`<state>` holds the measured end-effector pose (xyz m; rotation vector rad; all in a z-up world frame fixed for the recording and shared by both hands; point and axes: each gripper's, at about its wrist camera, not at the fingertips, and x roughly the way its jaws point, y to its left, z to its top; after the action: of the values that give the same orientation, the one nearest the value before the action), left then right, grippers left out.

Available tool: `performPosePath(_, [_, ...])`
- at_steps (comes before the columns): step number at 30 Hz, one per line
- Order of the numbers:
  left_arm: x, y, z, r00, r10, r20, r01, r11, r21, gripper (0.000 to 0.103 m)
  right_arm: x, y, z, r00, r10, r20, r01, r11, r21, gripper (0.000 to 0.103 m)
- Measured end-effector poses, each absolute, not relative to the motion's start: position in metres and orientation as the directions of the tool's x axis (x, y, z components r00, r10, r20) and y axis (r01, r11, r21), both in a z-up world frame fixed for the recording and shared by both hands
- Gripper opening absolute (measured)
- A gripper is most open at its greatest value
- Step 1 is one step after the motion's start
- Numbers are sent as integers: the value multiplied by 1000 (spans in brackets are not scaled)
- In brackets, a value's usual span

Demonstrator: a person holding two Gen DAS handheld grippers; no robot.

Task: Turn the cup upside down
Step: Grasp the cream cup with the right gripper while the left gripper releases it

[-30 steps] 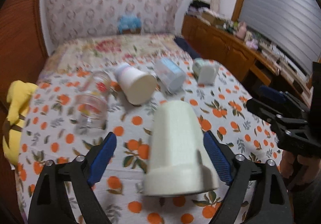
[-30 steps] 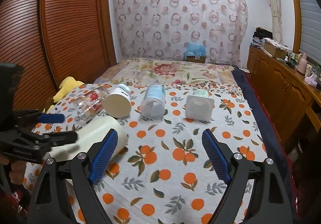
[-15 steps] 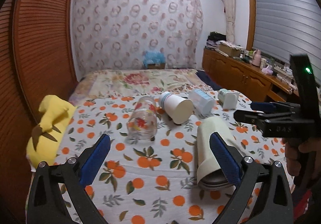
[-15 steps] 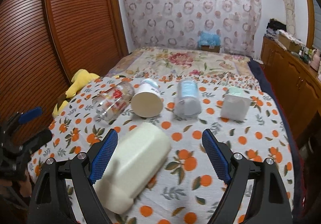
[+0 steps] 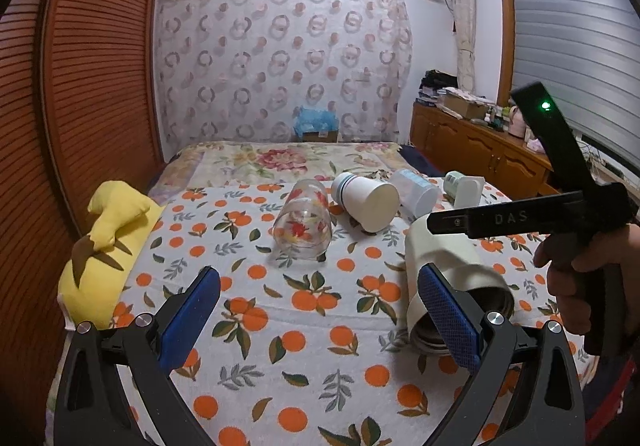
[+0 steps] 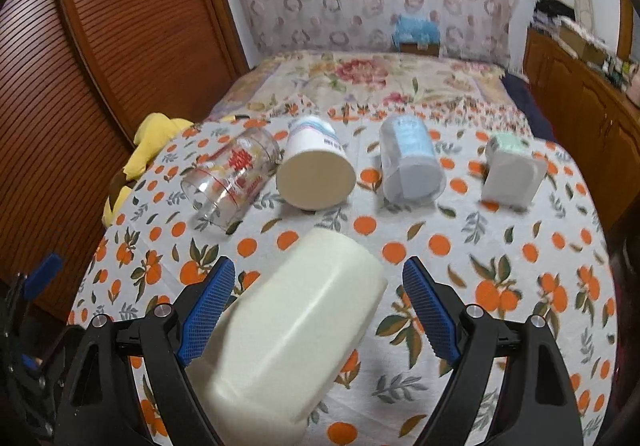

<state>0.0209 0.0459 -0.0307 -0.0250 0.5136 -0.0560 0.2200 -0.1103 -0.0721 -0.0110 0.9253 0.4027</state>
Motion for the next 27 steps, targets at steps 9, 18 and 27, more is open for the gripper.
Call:
performPosePath(9, [18, 43, -37, 861, -81, -502, 67, 997, -45, 95, 237, -114, -98, 397, 348, -849, -239, 933, 270, 94])
performPosePath(18, [16, 36, -28, 868, -81, -490, 84, 996, -16, 95, 253, -109, -117, 260, 390, -883, -171, 919, 355, 94])
performPosePath(27, [15, 35, -28, 867, -80, -492, 83, 996, -16, 95, 255, -110, -116, 249, 390, -887, -191, 917, 350, 84])
